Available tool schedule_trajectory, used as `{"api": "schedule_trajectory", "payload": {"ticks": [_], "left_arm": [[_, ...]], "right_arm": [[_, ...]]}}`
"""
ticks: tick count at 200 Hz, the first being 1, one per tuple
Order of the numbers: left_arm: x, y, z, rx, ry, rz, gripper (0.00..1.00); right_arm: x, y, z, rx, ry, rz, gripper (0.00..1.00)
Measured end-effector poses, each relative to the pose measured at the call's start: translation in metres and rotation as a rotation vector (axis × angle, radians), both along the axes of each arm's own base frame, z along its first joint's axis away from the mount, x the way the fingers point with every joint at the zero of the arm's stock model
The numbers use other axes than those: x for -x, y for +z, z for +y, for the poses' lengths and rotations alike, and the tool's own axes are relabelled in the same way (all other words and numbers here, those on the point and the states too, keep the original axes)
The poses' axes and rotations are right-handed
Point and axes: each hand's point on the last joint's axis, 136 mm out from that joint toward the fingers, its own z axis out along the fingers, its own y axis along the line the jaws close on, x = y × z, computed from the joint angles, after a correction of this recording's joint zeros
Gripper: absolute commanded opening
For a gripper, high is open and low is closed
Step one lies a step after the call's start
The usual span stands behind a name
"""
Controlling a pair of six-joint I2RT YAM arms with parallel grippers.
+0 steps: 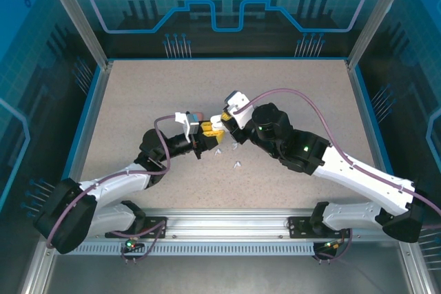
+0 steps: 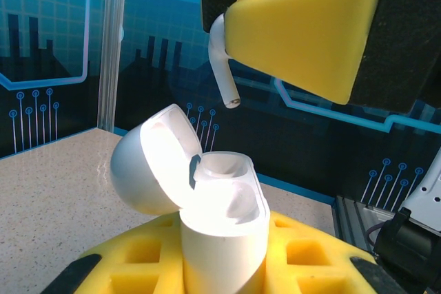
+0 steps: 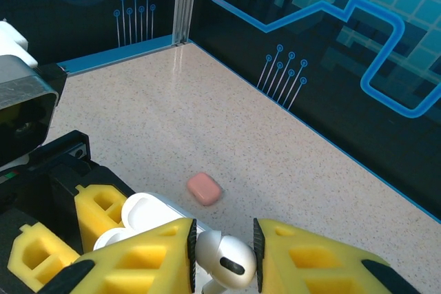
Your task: Insert the wireless bluetooth earbuds into the charging case
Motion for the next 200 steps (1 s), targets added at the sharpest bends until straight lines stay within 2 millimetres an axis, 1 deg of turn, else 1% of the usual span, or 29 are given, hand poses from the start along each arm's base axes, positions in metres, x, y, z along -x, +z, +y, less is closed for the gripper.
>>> {"api": "schedule_trajectory", "payload": {"ticks": [57, 95, 140, 200], "left_arm": [[0.0, 0.0, 0.0, 0.001, 0.0, 0.0, 0.02], [0.0, 0.0, 0.0, 0.003, -0.001, 0.004, 0.02], [0.0, 0.0, 0.0, 0.009, -0.003, 0.018, 0.02], [0.0, 0.0, 0.0, 0.01, -0.004, 0.02, 0.02]], "right_arm": [[-0.001, -0.002, -0.001, 0.001, -0.009, 0.003, 0.29], [-0.001, -0.012, -0.002, 0.014, -0.017, 0.023, 0.29], [-0.001, -0.019, -0.002, 0.021, -0.021, 0.039, 0.29], [-0.002, -0.02, -0.001, 0.023, -0.025, 0.039, 0.29]]}}
